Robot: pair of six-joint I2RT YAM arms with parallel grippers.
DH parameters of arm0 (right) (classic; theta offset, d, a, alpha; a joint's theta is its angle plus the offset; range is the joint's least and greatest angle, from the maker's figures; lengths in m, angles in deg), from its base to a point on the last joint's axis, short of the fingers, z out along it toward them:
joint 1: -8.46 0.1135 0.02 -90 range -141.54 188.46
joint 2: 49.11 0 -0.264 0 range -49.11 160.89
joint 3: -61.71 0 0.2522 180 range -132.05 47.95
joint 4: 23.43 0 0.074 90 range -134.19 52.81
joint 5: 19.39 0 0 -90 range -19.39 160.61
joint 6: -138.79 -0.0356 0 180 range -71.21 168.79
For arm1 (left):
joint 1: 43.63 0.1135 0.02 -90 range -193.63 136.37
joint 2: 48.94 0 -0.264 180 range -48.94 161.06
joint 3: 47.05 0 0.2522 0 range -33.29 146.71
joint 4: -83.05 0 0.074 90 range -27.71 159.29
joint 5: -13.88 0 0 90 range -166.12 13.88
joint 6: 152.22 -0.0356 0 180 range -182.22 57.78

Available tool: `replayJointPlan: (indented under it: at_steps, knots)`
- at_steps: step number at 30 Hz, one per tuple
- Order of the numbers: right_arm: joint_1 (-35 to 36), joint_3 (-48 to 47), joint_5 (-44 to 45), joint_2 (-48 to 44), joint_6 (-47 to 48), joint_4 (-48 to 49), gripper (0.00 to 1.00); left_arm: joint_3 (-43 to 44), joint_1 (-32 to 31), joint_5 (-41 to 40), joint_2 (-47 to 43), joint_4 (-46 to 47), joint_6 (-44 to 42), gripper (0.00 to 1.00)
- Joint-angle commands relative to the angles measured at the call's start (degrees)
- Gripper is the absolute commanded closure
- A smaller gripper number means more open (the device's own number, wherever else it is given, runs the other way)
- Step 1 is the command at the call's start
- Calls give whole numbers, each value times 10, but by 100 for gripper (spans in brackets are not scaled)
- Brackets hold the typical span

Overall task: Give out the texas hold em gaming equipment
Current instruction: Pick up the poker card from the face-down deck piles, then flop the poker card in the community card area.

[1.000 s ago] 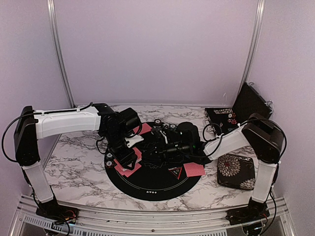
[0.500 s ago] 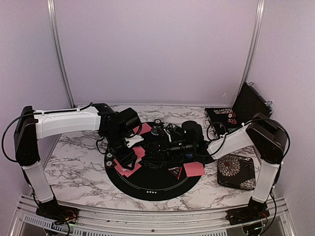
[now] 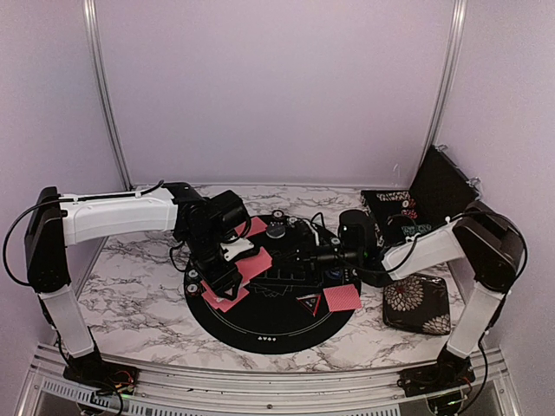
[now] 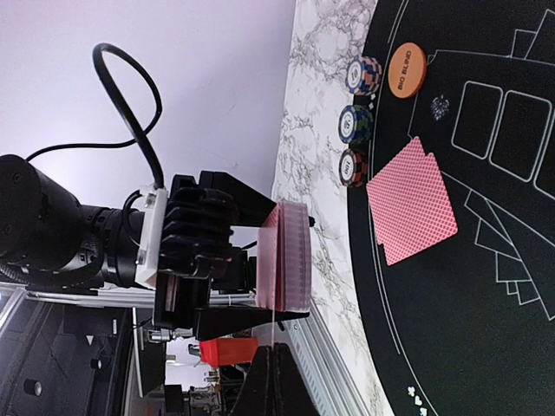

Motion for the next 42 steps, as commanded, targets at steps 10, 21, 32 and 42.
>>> replayJointPlan:
  at_steps: [10,21,32,42]
  knots:
    - [-42,38,-11,-59,49,-23,100,10,0,2,-3,-11,-7,46]
    - [-93,36,-4,-104,195,-144,100,8,0,1,-3,-10,-7,46]
    - [-97,-78,254,-147,609,-428,100,11,0,1,-2,-9,-8,46]
    - [-21,-123,461,-99,798,-469,100,10,1,1,-6,-9,-9,46]
